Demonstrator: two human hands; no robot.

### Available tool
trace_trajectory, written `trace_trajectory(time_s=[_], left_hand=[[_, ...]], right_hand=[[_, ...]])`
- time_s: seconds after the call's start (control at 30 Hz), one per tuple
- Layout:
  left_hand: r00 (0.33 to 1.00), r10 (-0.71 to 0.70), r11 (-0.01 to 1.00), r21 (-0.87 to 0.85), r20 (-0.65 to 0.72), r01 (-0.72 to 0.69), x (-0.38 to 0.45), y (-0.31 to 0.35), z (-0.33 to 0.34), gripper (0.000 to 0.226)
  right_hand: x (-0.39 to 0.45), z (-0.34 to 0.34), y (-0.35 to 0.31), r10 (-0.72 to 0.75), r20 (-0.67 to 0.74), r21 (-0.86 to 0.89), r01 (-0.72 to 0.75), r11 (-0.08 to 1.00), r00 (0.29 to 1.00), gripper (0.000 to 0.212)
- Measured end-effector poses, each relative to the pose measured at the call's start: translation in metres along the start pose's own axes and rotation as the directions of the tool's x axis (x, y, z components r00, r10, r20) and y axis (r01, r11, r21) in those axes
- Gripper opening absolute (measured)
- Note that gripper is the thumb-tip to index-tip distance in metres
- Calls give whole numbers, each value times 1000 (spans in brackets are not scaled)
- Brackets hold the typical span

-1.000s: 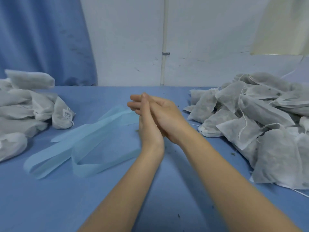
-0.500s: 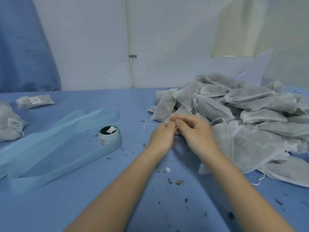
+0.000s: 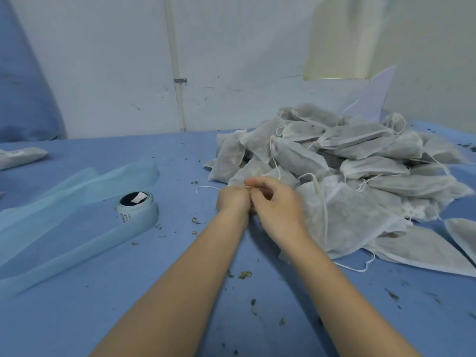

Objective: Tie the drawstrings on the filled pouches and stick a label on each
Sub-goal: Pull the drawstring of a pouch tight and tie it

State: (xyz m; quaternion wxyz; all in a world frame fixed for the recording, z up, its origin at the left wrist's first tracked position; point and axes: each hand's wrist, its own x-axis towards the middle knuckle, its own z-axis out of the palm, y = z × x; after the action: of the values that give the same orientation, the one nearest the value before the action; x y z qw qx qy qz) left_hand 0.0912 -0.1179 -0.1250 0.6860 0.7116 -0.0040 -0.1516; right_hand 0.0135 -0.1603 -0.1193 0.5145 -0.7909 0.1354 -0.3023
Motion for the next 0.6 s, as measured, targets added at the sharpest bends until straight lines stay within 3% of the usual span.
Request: trace_trajectory(time_s=[0.1, 0.2, 0.3, 0.43, 0.6], left_hand=[[992, 127, 988, 88, -23, -124, -7, -3, -9, 13], [945, 324, 903, 313, -49, -294, -20, -8, -36, 20], [919, 389, 888, 291, -62, -356, -34, -8, -71, 20], [908, 404, 894, 255, -109, -367, -50, -3, -114, 19], [878, 453, 856, 353, -156, -378, -65, -7, -151, 18]], right_hand=[[-3, -2, -1, -103, -6, -45, 102, 994, 995, 24], [-7, -2, -3, -234, 17, -82, 235, 969, 972, 22], [-10, 3, -6, -330, 107, -188, 345, 920, 938, 24], [-12, 13, -4, -301, 260, -261, 367, 893, 917, 32], [-15, 17, 0, -251, 328, -305, 354, 884, 911, 40]])
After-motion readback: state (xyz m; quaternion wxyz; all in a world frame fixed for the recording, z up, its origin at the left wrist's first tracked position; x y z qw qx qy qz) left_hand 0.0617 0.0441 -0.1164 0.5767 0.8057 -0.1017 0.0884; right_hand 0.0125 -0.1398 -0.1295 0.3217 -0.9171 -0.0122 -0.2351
